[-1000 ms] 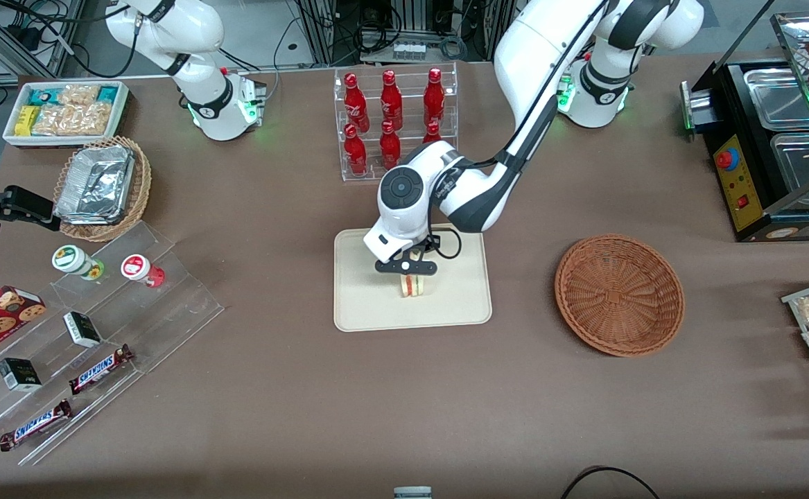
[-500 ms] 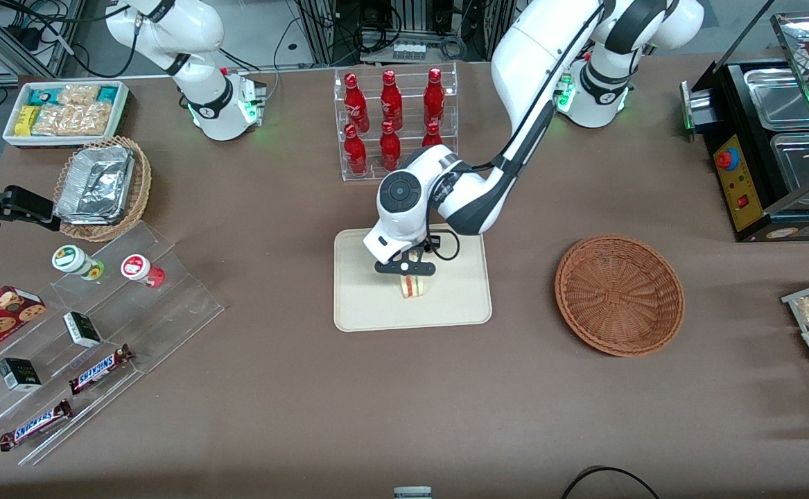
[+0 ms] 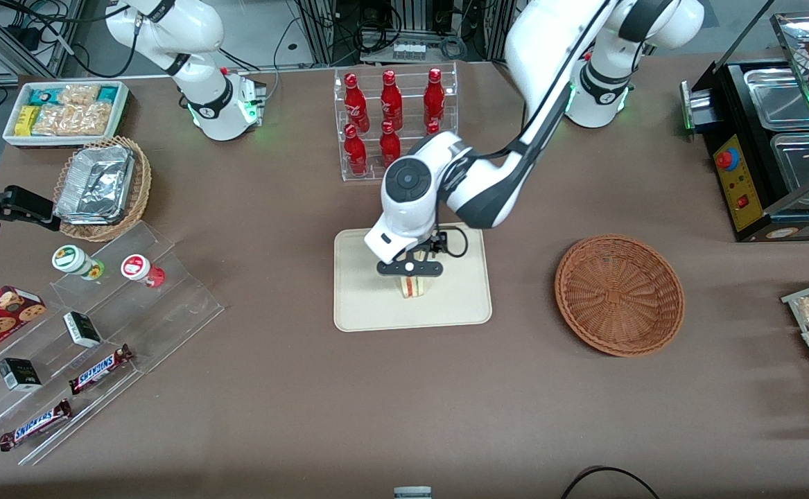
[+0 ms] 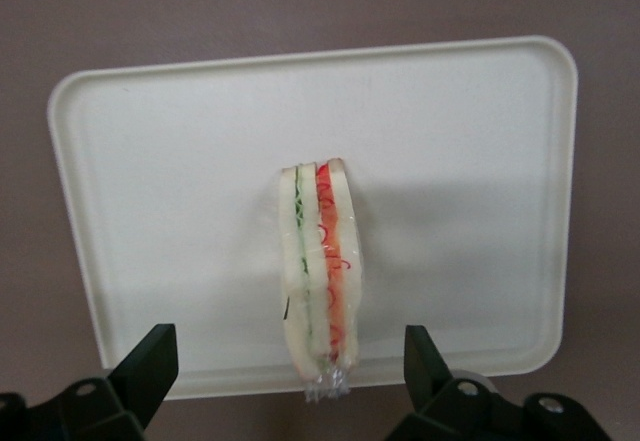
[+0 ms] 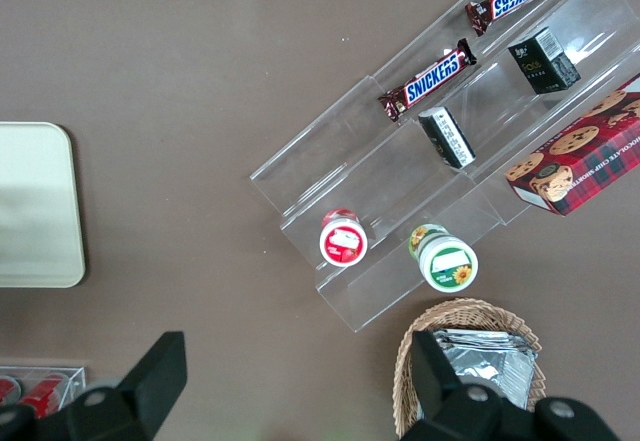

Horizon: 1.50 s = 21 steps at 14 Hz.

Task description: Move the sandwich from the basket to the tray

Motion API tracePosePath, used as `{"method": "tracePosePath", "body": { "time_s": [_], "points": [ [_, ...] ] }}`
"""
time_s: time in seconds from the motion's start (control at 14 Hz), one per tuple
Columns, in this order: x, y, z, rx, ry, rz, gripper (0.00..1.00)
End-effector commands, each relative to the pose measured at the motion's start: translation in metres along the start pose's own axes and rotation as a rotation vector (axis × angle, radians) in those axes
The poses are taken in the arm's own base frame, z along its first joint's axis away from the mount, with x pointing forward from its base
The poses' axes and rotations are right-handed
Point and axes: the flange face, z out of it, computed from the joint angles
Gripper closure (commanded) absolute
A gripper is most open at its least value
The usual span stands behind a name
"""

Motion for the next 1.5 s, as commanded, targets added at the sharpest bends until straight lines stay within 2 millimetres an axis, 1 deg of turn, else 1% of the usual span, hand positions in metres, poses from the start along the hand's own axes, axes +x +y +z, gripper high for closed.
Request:
{"method": "tracePosePath", "body": {
  "time_s": [0.0,0.07,0.14,0.21,0.36,0.5,0.57,0.71,0.86,1.07,1.21,1.43],
  "points": [
    [0.005,-0.02,-0.053,-0.024,0.01,-0.041,0.0],
    [0.012,-0.032,-0.07,-0.04,0.025,-0.063,0.0],
    [0.016,-0.041,-0.088,-0.071,0.029,-0.086,0.0],
    [0.017,-0.047,-0.102,-0.091,0.037,-0.097,0.0],
    [0.02,-0.06,-0.129,-0.11,0.064,-0.116,0.0],
    [0.027,-0.086,-0.147,-0.089,0.052,-0.146,0.0],
    [0.029,-0.097,-0.161,-0.089,0.059,-0.158,0.0],
    [0.034,-0.121,-0.174,-0.072,0.049,-0.182,0.0],
    [0.043,-0.152,-0.185,-0.055,0.037,-0.224,0.0],
    [0.053,-0.202,-0.197,0.026,0.035,-0.227,0.0],
    [0.061,-0.238,-0.206,0.049,0.027,-0.226,0.0],
    [0.067,-0.292,-0.221,0.059,0.0,-0.171,0.0]
  ]
}}
